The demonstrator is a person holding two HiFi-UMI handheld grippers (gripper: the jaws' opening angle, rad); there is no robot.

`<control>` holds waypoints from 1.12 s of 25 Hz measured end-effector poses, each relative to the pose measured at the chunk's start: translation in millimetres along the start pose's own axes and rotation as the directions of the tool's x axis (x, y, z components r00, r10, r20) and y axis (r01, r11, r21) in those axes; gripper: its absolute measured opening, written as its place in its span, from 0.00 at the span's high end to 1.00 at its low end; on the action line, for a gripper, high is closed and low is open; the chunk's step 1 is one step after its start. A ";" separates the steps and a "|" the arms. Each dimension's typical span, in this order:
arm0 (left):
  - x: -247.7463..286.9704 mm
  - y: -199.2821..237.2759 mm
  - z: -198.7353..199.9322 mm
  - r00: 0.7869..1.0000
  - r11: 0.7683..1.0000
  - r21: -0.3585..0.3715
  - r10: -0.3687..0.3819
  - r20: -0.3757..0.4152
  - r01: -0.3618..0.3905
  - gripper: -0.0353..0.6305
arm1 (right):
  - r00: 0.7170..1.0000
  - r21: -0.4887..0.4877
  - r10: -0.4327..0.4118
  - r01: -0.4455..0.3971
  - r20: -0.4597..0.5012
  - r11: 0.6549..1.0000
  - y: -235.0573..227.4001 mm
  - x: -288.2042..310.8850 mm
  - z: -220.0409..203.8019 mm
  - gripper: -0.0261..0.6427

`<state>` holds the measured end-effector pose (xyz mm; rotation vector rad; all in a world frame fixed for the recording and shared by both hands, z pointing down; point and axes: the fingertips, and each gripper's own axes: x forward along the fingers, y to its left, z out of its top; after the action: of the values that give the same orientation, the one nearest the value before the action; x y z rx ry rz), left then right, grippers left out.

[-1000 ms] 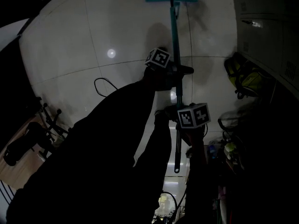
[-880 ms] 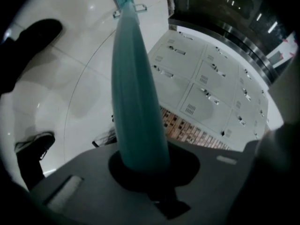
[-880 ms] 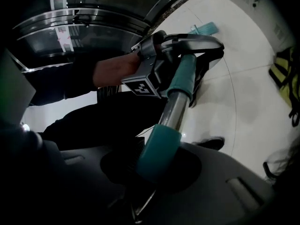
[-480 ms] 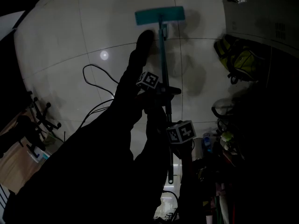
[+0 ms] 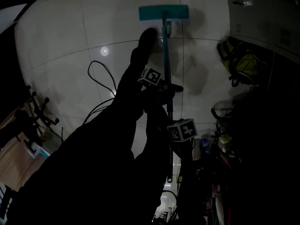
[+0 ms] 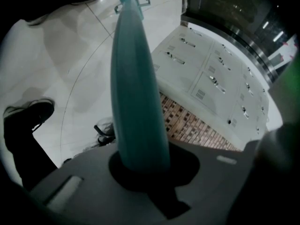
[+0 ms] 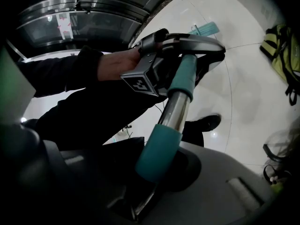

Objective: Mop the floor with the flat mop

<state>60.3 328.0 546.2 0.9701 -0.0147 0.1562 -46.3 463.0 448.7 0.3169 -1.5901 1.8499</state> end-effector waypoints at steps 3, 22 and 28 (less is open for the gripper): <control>-10.6 -22.5 25.7 1.000 1.000 0.001 -0.002 0.008 0.002 0.89 | 1.000 0.011 0.009 -0.009 0.002 1.000 8.0 -8.5 32.0 0.80; -79.3 -211.1 373.9 0.997 0.990 0.133 -0.045 0.066 0.036 0.88 | 0.997 -0.041 -0.032 0.035 0.065 0.999 -12.5 -87.3 410.3 0.81; -94.4 -247.2 431.2 0.995 0.979 0.201 -0.057 0.085 0.039 0.88 | 0.994 -0.057 -0.056 0.061 0.089 0.996 -14.0 -94.5 474.7 0.81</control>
<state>26.0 -175.6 579.6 1.1759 -0.0598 0.0696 -78.6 -15.7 513.2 0.4179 -1.6738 1.7620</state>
